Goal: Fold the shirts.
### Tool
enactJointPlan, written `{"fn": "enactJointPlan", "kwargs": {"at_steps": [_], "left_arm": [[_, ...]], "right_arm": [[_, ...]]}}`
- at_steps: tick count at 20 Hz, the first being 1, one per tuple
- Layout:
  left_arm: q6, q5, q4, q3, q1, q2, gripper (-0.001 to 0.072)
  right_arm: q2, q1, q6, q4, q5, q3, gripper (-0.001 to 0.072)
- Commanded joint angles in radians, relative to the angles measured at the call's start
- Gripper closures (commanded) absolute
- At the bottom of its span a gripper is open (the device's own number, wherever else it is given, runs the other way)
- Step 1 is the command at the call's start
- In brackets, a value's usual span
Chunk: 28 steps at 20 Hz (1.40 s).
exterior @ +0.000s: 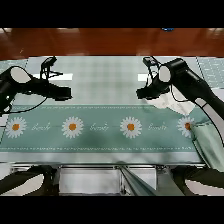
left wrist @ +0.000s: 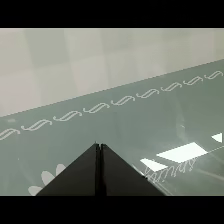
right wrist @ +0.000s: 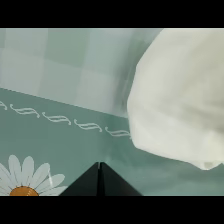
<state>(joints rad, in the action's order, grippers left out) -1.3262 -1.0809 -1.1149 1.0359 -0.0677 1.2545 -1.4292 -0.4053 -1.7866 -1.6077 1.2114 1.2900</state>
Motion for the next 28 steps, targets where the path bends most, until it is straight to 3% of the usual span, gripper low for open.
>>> {"fn": "enactJointPlan", "kwargs": {"at_steps": [1, 15, 21, 22, 23, 24, 25, 28], "left_arm": [[0.000, 0.000, 0.000, 0.000, 0.000, 0.001, 0.0690], [0.000, 0.000, 0.000, 0.000, 0.000, 0.001, 0.0690], [0.037, 0.022, -0.002, -0.002, 0.000, 0.014, 0.0689], [0.037, 0.027, -0.008, -0.002, 0.002, 0.023, 0.0602], [0.030, 0.026, -0.023, 0.007, 0.007, 0.029, 0.0261], [0.004, 0.023, -0.060, 0.028, 0.019, 0.029, 0.0199], [-0.064, 0.006, -0.107, 0.062, 0.039, 0.021, 0.0199], [-0.074, 0.012, -0.132, 0.108, 0.118, -0.061, 0.0199]], "right_arm": [[0.000, -0.001, 0.000, 0.000, 0.000, 0.001, 0.0683], [0.000, -0.001, 0.000, 0.000, 0.000, 0.001, 0.0683], [0.002, -0.001, 0.000, -0.023, -0.136, 0.007, 0.0678], [0.002, -0.001, -0.002, -0.061, -0.113, 0.032, 0.0558], [0.002, -0.001, -0.003, -0.111, -0.058, 0.076, 0.0284], [0.002, 0.000, 0.006, -0.180, 0.012, 0.126, 0.0294], [0.002, 0.008, 0.021, -0.251, 0.084, 0.170, 0.0294], [0.070, 0.099, 0.021, -0.320, 0.198, 0.222, 0.0295]]}}
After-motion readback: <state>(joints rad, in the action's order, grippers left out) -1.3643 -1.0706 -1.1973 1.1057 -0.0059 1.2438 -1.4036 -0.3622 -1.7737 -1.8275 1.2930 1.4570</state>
